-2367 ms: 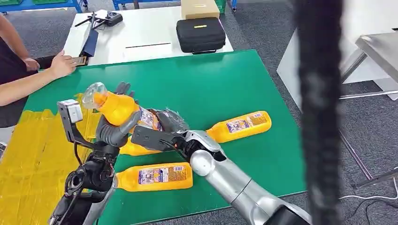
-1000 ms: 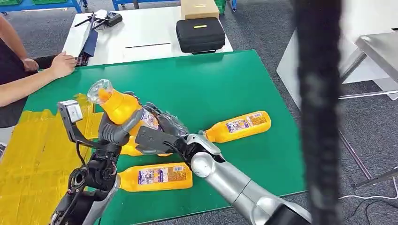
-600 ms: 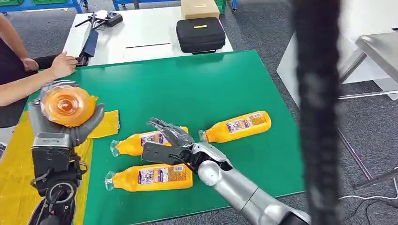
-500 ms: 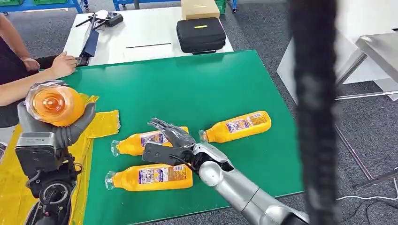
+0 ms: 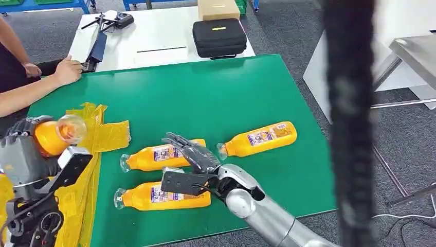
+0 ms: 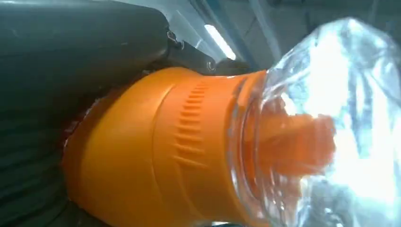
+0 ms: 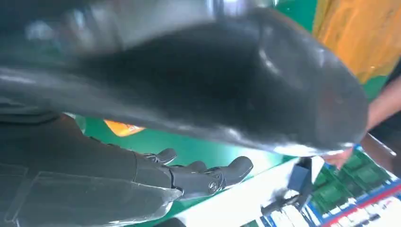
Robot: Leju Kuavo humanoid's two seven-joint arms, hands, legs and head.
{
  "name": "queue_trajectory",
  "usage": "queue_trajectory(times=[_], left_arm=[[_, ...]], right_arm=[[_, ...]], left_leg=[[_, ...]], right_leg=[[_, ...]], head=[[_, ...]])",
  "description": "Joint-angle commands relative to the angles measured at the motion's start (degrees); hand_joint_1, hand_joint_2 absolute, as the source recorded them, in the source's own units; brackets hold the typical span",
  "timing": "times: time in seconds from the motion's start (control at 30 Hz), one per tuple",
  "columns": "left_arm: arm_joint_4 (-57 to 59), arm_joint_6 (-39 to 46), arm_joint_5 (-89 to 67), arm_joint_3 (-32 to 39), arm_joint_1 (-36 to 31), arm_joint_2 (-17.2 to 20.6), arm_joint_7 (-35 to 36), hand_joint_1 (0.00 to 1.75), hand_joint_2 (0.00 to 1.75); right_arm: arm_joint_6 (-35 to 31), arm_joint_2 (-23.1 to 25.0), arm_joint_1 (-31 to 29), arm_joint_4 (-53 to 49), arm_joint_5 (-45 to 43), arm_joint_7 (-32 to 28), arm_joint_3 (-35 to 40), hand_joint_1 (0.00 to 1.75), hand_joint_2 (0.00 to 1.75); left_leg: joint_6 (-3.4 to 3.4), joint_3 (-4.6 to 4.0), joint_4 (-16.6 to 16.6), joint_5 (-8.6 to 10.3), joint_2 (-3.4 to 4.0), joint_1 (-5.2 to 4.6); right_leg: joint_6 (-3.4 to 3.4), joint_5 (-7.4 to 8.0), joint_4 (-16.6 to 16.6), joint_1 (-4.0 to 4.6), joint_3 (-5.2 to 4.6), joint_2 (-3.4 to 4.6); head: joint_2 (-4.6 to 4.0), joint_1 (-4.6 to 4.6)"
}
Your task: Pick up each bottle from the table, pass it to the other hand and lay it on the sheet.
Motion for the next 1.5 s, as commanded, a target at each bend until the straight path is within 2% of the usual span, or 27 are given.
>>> queue_trajectory(times=[0.03, 0.1, 0.2, 0.3, 0.4, 0.53, 0.63, 0.77, 0.83, 0.87, 0.9, 0.93, 0.97, 1.17, 1.27, 1.43, 1.5], left_arm=[[7.6, -6.0, -7.5, 1.6, 0.2, 1.9, 5.2, 1.75, 1.75], [14.4, -11.3, -11.9, -0.2, 0.4, 2.8, 8.1, 1.75, 1.75], [26.5, -13.2, -11.8, -3.7, -3.1, 2.7, 9.0, 1.75, 1.75], [32.7, -13.6, -12.2, -5.2, -4.6, 2.3, 10.5, 1.75, 1.75], [32.9, -16.7, -11.7, -5.0, -3.2, 2.6, 11.9, 1.75, 1.75], [32.9, -19.3, -11.3, -4.4, -2.1, 2.7, 12.1, 1.75, 1.75], [33.3, -20.6, -11.0, -4.3, -2.2, 2.3, 11.8, 1.75, 1.75], [33.8, -22.7, -10.2, -4.5, -2.3, 1.4, 11.2, 1.75, 1.75], [34.7, -23.9, -9.3, -4.7, -3.1, 0.9, 10.7, 1.75, 1.75], [34.8, -24.6, -8.3, -4.5, -3.1, 0.5, 10.5, 1.68, 1.75], [34.5, -24.7, -7.7, -4.4, -2.8, 0.4, 10.3, 0.0, 1.75], [34.3, -24.9, -5.9, -3.8, -2.8, -0.1, 10.0, 0.0, 1.75], [33.8, -25.8, -4.4, -3.8, -2.7, -0.3, 9.4, 0.0, 0.0], [27.1, -22.3, 4.9, 0.2, -1.2, -3.2, 7.5, 0.0, 0.0], [19.7, -21.0, 16.7, 2.7, 0.4, -5.1, 6.3, 0.0, 0.0], [17.8, -21.1, 18.3, 2.9, 1.0, -5.2, 7.1, 0.0, 0.0], [12.6, -20.2, 25.4, 3.1, 2.1, -5.9, 5.3, 0.0, 0.0]], right_arm=[[0.3, -3.1, 0.3, -4.8, -0.1, -0.5, 0.3, 0.0, 1.75], [1.8, -4.8, 0.9, -7.7, 0.5, 1.1, 1.2, 0.0, 1.75], [8.3, -6.3, -0.1, -9.0, 1.5, 6.5, 4.3, 0.0, 1.75], [10.9, -5.9, -1.0, -8.1, 2.6, 8.1, 7.1, 0.0, 1.75], [12.6, -6.4, -1.7, -8.8, 4.1, 9.1, 9.5, 0.0, 1.75], [14.9, -7.2, -2.0, -9.7, 5.9, 11.1, 11.2, 0.0, 1.75], [16.5, -7.4, -2.2, -8.7, 6.6, 13.0, 11.9, 0.0, 1.75], [16.9, -6.8, -2.0, -5.1, 7.1, 13.2, 12.4, 0.0, 1.75], [18.9, -7.4, -4.4, -2.6, 6.0, 10.8, 13.0, 0.0, 1.75], [17.4, -6.8, -3.2, -2.0, 6.7, 11.8, 11.9, 0.0, 1.75], [17.1, -6.8, -2.2, -2.7, 7.7, 12.4, 12.1, 0.0, 1.75], [17.3, -6.7, -1.6, -2.9, 8.6, 13.1, 12.1, 0.0, 1.75], [17.4, -6.7, -1.2, -2.5, 9.3, 13.7, 12.4, 0.0, 1.75], [16.3, -5.2, -1.7, 3.2, 14.8, 16.6, 12.8, 0.0, 1.75], [15.3, -3.0, -1.3, 8.3, 17.7, 17.2, 11.0, 0.0, 1.75], [14.9, -2.5, -1.3, 9.2, 18.5, 17.1, 10.7, 0.0, 1.75], [13.7, -1.4, -1.0, 10.7, 19.9, 17.1, 9.5, 0.0, 1.75]], left_leg=[[-0.13, 0.16, 0.0, -0.05, -0.07, 0.02], [-0.22, 0.3, 0.0, -0.13, 0.02, 0.03], [-0.11, 0.27, -0.2, 0.01, -0.15, -0.12], [-0.2, 0.36, -0.1, -0.02, -0.21, -0.07], [-0.1, 0.18, -0.1, -0.01, -0.06, -0.1], [-0.22, 0.36, 0.0, -0.17, 0.13, -0.01], [-0.24, 0.36, 0.0, -0.17, 0.0, 0.0], [-0.24, 0.36, 0.0, -0.1, 0.08, -0.01], [-0.19, 0.37, -0.1, -0.03, 0.03, -0.04], [-0.23, 0.39, -0.1, -0.03, 0.08, -0.04], [-0.24, 0.4, -0.1, -0.02, 0.08, -0.04], [-0.29, 0.47, -0.1, -0.03, 0.09, -0.01], [-0.31, 0.54, -0.1, -0.05, 0.09, 0.01], [-0.28, 0.57, -0.1, 0.04, -0.02, -0.01], [-0.26, 0.53, -0.1, 0.12, -0.1, -0.01], [-0.32, 0.48, 0.0, 0.07, -0.13, 0.0], [-0.34, 0.43, 0.0, 0.05, -0.15, 0.03]], right_leg=[[0.02, -0.07, 0.0, 0.01, 0.22, -0.13], [0.01, -0.12, 0.0, 0.02, 0.35, -0.09], [0.03, -0.05, -0.1, -0.14, 0.32, -0.2], [0.0, -0.09, -0.1, -0.08, 0.43, -0.29], [0.02, -0.03, 0.0, -0.11, 0.2, -0.11], [0.01, -0.12, 0.0, -0.03, 0.38, -0.01], [0.01, -0.16, 0.0, -0.03, 0.42, -0.13], [0.0, -0.05, 0.0, -0.04, 0.39, -0.02], [0.0, 0.0, -0.1, -0.06, 0.41, -0.04], [0.0, 0.02, -0.1, -0.06, 0.42, 0.0], [-0.01, 0.02, 0.0, -0.06, 0.43, -0.01], [-0.02, 0.02, -0.1, -0.04, 0.51, -0.03], [-0.02, 0.0, -0.1, -0.02, 0.57, -0.04], [-0.09, 0.07, -0.1, -0.03, 0.62, -0.08], [-0.1, 0.08, 0.0, -0.04, 0.59, -0.12], [-0.12, 0.05, 0.0, -0.02, 0.54, -0.15], [-0.12, 0.03, 0.0, 0.01, 0.51, -0.19]], head=[[0.0, 0.02], [0.0, 0.02], [0.0, 0.02], [0.0, 0.02], [0.0, 0.02], [0.0, 0.02], [0.0, 0.0], [0.0, 0.0], [0.0, 0.02], [0.0, 0.0], [0.0, 0.0], [0.0, 0.0], [0.0, -0.02], [0.0, 0.0], [0.0, 0.02], [0.0, 0.0], [0.0, 0.02]])
